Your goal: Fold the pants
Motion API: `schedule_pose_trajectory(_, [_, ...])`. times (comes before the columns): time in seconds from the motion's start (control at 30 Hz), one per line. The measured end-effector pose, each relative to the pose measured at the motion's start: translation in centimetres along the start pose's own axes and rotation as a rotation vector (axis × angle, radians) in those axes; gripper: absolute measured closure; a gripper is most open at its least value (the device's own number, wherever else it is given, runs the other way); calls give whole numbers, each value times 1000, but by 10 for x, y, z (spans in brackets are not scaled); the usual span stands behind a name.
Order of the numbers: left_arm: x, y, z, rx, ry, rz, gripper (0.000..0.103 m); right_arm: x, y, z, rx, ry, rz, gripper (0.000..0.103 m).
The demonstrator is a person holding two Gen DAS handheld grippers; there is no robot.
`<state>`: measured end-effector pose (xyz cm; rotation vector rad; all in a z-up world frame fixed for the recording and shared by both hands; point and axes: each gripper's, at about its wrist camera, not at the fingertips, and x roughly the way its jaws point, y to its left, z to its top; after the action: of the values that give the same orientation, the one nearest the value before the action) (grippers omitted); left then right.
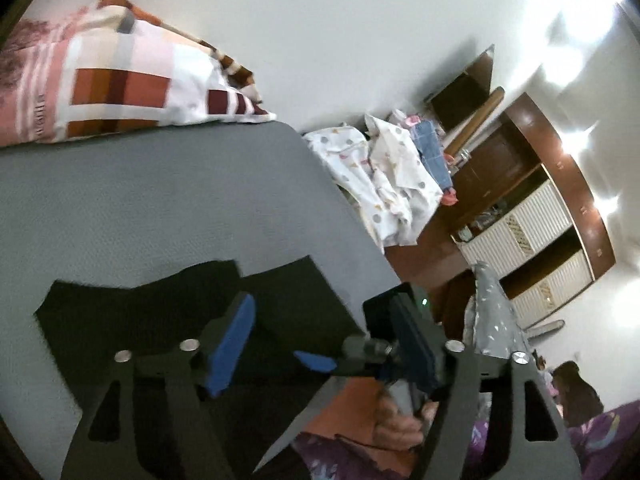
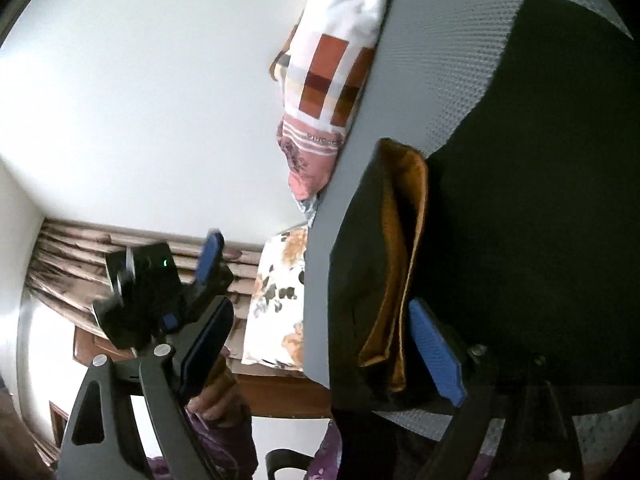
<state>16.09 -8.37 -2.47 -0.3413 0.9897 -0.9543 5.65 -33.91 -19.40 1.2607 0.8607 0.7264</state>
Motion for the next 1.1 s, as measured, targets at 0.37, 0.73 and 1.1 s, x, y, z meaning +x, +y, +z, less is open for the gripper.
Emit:
schedule_pose_trajectory(0.37, [-36, 74, -79, -236, -25, 115, 24, 48, 12, 11, -157, 198, -442, 87])
schedule_pose_trajectory(0.73, [-13, 70, -91, -211, 45, 150, 24, -74, 41, 51, -193, -87, -435, 89])
schedule_pose_trajectory(1.1, [38, 59, -99, -132, 177, 198, 24, -107, 2, 52, -119, -136, -435, 89])
